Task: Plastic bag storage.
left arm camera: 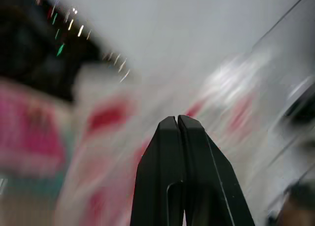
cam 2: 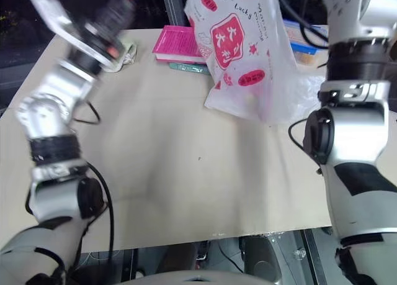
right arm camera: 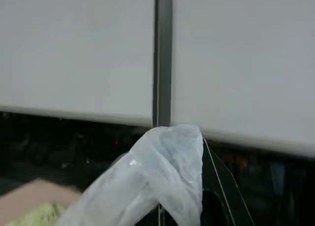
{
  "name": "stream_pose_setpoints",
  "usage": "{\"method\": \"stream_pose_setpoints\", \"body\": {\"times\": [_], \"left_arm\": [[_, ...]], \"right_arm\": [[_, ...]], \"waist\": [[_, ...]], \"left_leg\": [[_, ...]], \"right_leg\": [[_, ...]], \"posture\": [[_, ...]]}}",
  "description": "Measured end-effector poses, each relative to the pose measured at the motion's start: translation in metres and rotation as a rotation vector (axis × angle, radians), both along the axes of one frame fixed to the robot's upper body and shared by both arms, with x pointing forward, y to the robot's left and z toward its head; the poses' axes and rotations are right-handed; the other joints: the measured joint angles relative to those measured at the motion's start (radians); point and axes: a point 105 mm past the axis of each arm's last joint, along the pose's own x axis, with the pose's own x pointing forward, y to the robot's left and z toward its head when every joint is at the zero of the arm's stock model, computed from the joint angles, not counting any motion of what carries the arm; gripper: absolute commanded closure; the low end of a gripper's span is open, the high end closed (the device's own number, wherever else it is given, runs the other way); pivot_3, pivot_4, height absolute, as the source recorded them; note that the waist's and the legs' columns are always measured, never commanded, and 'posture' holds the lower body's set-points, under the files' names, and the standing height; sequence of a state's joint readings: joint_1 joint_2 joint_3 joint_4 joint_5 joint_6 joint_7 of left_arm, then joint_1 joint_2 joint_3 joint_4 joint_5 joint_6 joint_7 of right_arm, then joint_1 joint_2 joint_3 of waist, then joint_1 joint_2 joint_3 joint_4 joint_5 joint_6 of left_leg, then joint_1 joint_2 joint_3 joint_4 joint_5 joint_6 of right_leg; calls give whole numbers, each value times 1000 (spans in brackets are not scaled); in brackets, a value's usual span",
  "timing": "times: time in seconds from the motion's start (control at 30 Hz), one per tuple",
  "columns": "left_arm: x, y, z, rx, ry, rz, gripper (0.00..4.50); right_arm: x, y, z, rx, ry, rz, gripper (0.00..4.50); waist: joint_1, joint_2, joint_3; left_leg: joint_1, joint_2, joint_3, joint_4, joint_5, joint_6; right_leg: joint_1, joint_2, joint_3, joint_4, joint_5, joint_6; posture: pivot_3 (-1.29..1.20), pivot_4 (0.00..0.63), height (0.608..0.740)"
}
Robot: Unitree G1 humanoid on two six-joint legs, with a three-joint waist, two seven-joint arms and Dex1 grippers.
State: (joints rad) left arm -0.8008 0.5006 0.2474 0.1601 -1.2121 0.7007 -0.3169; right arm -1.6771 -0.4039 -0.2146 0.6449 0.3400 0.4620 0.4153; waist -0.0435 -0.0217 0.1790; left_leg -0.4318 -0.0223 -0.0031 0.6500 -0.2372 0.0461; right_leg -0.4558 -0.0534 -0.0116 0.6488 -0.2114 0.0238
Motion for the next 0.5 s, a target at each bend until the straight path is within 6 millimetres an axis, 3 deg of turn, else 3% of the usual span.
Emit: {"method": "stream_pose_setpoints", "body": {"times": [0.1,0.17,0.2,0.33,0.43,0.5], "left_arm": [[-16,-21,-31,153,23,-36,4463],[-20,-24,-39,163,43,-52,3970],[-49,-56,-66,193,75,-192,3893],[-73,-112,-97,283,92,-387,2232],[-72,-120,-91,317,23,-408,937],[-68,-115,-90,342,-3,-391,937]], "right_arm": [[-10,4,18,5,-51,13,4500],[-9,8,16,-3,-47,22,4500],[-2,13,8,-41,-21,22,4500],[11,33,-10,-96,46,45,4500],[17,43,-21,-117,98,70,4500],[17,48,-23,-89,138,114,4500]], "waist": [[3,1,0],[10,1,0],[11,1,-1],[30,2,-2],[31,2,-2],[28,2,-2]], "left_leg": [[1,0,1,-1,0,0],[1,0,1,2,0,0],[2,-1,1,3,0,0],[2,-2,1,4,0,0],[3,-1,1,5,0,0],[5,-1,2,5,0,0]], "right_leg": [[1,-1,1,-2,0,0],[1,-2,1,-2,0,0],[2,-3,2,-1,0,0],[3,-3,1,1,1,0],[3,-2,1,4,1,0],[3,-2,2,5,1,0]], "posture": [[0,150,740],[0,150,740],[0,150,740],[0,150,740],[0,150,740],[0,150,740]]}}
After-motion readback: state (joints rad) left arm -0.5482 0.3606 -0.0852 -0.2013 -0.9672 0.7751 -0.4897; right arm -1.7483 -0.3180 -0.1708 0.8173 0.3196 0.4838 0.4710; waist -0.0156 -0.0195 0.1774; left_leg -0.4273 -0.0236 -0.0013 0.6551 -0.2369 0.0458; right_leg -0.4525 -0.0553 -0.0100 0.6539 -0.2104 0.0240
